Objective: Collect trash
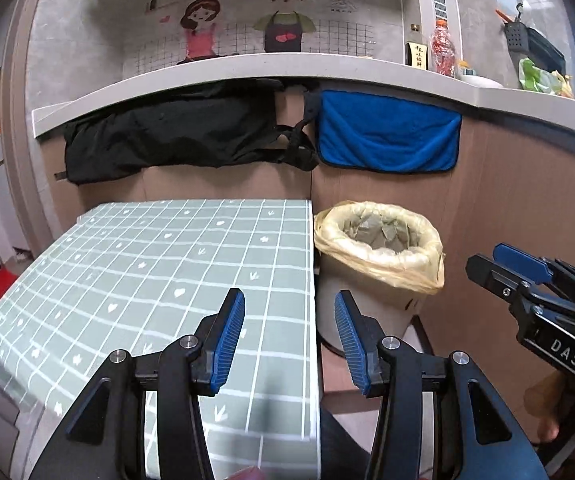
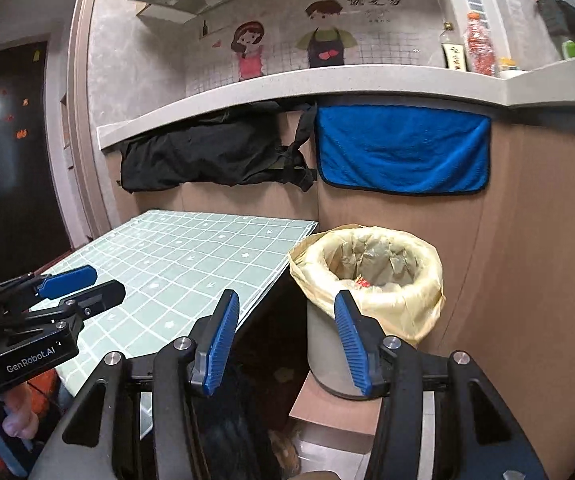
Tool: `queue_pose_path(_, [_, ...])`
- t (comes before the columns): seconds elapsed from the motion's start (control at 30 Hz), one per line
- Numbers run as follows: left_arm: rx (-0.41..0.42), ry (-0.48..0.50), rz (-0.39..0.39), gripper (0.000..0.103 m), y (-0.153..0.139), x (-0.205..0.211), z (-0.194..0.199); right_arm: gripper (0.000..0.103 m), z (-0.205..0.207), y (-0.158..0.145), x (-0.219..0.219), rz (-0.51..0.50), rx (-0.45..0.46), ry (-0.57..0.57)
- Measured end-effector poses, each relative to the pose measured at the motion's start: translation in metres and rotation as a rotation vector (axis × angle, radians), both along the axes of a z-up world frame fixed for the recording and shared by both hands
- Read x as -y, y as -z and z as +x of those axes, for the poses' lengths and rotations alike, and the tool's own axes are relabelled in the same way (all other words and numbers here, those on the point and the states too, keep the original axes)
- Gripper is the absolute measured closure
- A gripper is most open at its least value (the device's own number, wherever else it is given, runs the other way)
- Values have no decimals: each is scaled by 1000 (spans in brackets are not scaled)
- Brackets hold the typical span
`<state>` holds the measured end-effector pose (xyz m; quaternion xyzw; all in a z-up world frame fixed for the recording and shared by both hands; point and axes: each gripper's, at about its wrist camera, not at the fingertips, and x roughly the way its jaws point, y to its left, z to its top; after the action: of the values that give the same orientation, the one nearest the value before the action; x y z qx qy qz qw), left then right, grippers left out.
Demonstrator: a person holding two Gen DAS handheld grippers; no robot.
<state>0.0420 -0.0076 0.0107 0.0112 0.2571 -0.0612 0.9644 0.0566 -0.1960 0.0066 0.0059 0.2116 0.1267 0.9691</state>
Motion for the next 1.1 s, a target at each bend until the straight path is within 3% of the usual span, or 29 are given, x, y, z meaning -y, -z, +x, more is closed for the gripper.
queue_pose_path(0.13, [-20,-25,7,55,2,-2,-12,56,-23,2,-8,-21,17,-3])
queue_pose_path(0.33, [32,-78,17,55,-6,-6,-31,56,-42,6,-28,-86,63,-30])
queue_pose_path(0.57, [13,-112,41,55,-3,-8,-35,56,-43,6,-33,-76,58,-44])
queue_pose_path(1.1, [57,-142,23,55,-9,-16,-49,56,-44,8,-39,-78,57,-73])
